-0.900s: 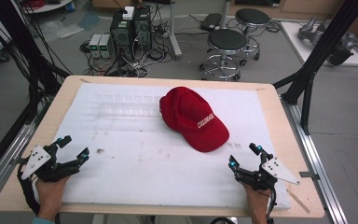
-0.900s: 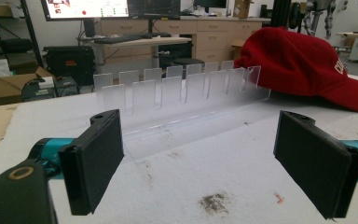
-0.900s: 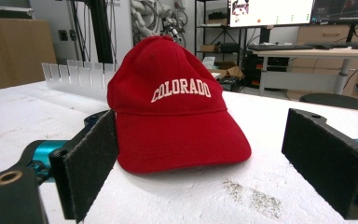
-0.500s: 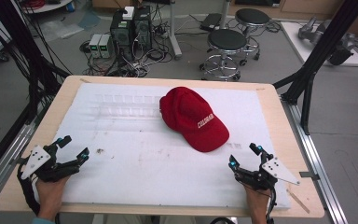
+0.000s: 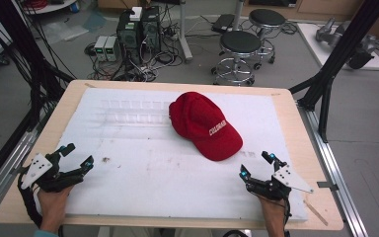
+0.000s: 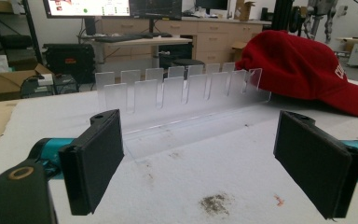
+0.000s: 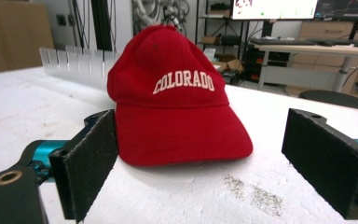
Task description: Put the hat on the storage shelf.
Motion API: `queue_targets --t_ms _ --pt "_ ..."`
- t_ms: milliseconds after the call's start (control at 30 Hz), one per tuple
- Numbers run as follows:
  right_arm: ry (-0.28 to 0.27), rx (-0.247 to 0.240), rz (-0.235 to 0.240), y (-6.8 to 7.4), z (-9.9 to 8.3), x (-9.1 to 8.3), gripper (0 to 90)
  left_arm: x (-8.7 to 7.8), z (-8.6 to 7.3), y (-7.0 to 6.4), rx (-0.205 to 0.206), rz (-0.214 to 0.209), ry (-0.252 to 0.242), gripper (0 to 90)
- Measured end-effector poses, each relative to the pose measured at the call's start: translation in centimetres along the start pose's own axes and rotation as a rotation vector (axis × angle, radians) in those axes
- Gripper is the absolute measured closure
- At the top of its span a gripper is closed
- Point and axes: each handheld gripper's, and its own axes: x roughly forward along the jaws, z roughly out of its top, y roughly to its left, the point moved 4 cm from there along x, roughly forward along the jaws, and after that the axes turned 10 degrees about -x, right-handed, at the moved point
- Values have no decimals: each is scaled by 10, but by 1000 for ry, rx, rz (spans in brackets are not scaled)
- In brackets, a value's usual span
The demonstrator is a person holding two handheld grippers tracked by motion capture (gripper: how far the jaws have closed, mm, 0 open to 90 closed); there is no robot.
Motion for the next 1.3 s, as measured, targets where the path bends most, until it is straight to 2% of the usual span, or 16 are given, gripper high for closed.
queue_targets --t_ms 67,200,267,400,567,633,933,1200,1300 --pt "19 -9 17 1 0 2 98 0 0 0 -1 1 -1 160" --pt "35 23 48 1 2 5 98 0 0 -1 0 1 -3 160" --pt "32 30 48 0 4 6 98 0 0 -1 4 1 -1 160" --pt "41 36 67 -4 15 8 98 0 0 -1 6 1 -1 161" --pt "66 17 94 -9 30 14 97 0 0 -1 12 1 -1 160" --pt "82 19 127 -11 43 20 98 0 0 -1 13 1 -2 160" --pt "84 20 200 -19 83 49 98 -1 0 -1 9 -1 -4 160" --pt "120 24 233 -25 97 76 98 -1 0 -1 8 -1 -6 160" --pt "148 16 262 -28 105 93 98 0 0 -1 5 -2 -9 160"
